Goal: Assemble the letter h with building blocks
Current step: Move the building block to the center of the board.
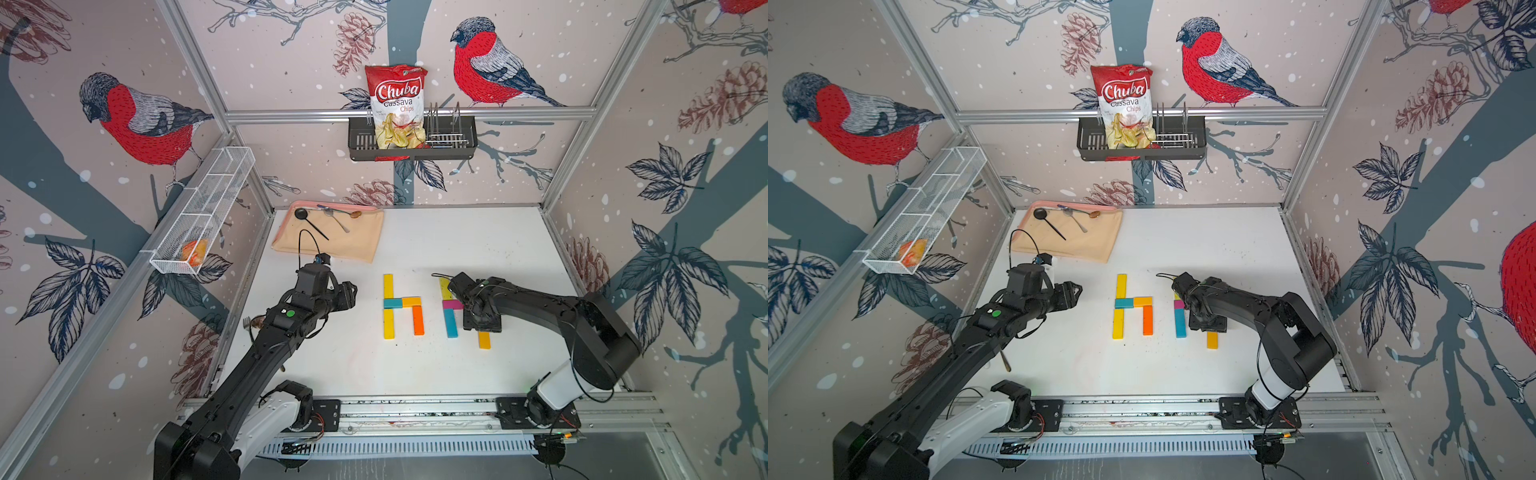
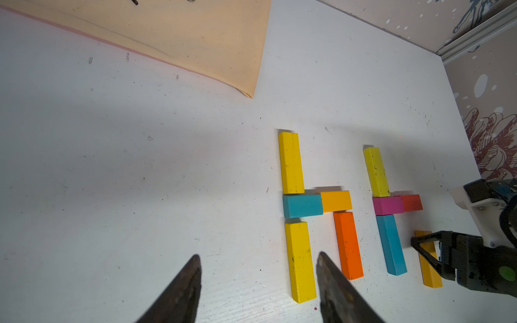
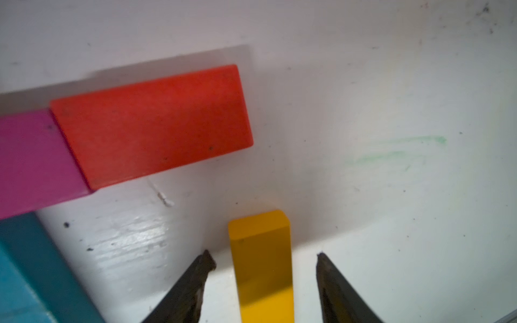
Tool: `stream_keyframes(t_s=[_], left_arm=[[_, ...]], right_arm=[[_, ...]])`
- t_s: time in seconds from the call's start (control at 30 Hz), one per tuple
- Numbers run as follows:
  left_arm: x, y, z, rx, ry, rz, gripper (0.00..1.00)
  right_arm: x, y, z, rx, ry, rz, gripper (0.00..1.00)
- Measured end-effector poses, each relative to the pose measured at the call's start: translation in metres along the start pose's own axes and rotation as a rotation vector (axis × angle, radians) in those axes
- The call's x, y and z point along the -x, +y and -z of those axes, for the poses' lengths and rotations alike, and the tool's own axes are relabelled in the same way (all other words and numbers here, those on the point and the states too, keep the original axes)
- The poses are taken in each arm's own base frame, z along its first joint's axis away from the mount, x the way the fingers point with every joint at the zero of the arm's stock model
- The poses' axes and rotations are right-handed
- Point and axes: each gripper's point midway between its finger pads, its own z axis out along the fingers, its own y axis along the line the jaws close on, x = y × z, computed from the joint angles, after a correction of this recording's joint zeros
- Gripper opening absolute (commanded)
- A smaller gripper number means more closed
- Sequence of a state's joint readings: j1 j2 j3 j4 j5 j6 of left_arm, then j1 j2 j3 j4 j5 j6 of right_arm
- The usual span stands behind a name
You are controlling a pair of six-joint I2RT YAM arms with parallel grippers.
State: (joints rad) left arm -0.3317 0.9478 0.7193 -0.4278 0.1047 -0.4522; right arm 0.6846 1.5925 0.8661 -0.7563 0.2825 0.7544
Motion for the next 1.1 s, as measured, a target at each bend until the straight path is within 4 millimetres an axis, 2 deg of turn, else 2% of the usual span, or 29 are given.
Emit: stream_keyframes(t_s=[0.13, 0.23, 0.37, 0.5, 0.77, 1.1], left_arm=[[0.0, 0.0, -0.001, 0.001, 0.002, 0.0, 0.64], [-0.001, 0.0, -0.001, 0.002, 0.004, 0.0, 0.64], [-0.001, 0.0, -0.001, 0.001, 0.004, 0.0, 0.64], [-0.001, 0.0, -0.001, 0.002, 0.005, 0.001, 0.64], [-0.002, 0.001, -0.002, 0.004, 0.009, 0.001, 0.64], [-0.001, 0.001, -0.001, 0.002, 0.004, 0.001, 0.64]], right_arm=[[-0.004, 0.006, 0.011, 0.057, -0.025, 0.001, 0.65], [-0.01, 0.002, 0.017, 0.085, -0.043, -0.028, 0.63], [-0.027, -0.004, 0.01, 0.097, -0.011, -0.045, 0.62], [-0.039, -0.009, 0.001, 0.101, 0.013, -0.067, 0.53], [-0.035, 0.0, -0.001, 0.175, 0.029, -0.101, 0.34], [-0.025, 0.002, 0.0, 0.141, 0.03, -0.049, 0.32]])
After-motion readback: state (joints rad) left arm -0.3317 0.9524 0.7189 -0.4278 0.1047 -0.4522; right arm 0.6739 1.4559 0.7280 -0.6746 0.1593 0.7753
